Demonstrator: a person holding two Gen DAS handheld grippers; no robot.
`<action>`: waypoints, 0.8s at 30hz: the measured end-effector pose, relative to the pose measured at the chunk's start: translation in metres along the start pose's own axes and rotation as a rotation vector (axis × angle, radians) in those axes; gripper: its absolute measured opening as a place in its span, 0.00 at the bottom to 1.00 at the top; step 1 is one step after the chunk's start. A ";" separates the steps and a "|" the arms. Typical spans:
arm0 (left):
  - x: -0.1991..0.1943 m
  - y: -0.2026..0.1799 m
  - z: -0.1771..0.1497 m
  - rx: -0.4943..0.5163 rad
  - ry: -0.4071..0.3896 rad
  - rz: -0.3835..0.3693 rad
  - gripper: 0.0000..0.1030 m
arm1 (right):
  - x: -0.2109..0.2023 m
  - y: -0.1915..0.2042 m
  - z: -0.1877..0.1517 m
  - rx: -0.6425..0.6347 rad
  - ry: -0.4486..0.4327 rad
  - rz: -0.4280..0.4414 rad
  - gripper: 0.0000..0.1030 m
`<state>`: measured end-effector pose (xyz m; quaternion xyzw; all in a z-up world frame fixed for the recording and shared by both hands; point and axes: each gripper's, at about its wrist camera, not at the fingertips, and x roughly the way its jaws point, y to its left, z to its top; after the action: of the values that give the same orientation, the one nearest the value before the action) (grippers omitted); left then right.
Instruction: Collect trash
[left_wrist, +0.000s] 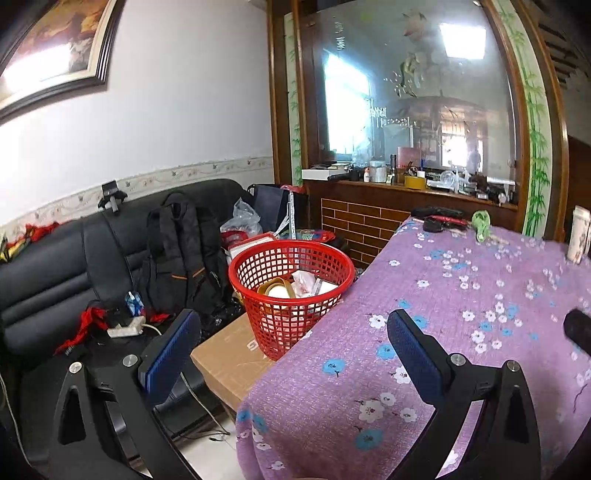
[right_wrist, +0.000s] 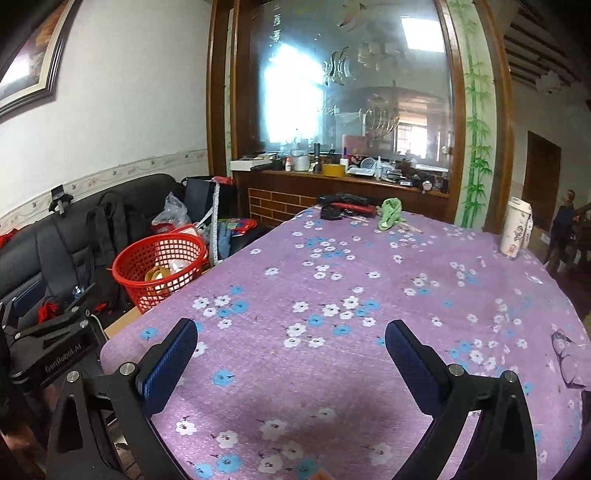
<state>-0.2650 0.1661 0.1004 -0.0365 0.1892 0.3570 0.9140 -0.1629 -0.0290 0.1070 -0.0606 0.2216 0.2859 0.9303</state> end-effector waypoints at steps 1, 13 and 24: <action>0.001 -0.001 0.000 0.006 0.002 -0.001 0.98 | -0.001 0.000 0.000 0.002 -0.001 -0.003 1.00; 0.000 -0.004 -0.003 0.014 0.005 -0.033 0.98 | 0.002 0.002 -0.001 0.006 0.014 -0.023 1.00; 0.004 -0.007 -0.006 0.029 0.022 -0.032 0.98 | 0.005 0.003 -0.004 0.002 0.031 -0.024 1.00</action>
<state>-0.2596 0.1621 0.0930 -0.0300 0.2039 0.3390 0.9179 -0.1623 -0.0253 0.1008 -0.0668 0.2355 0.2737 0.9301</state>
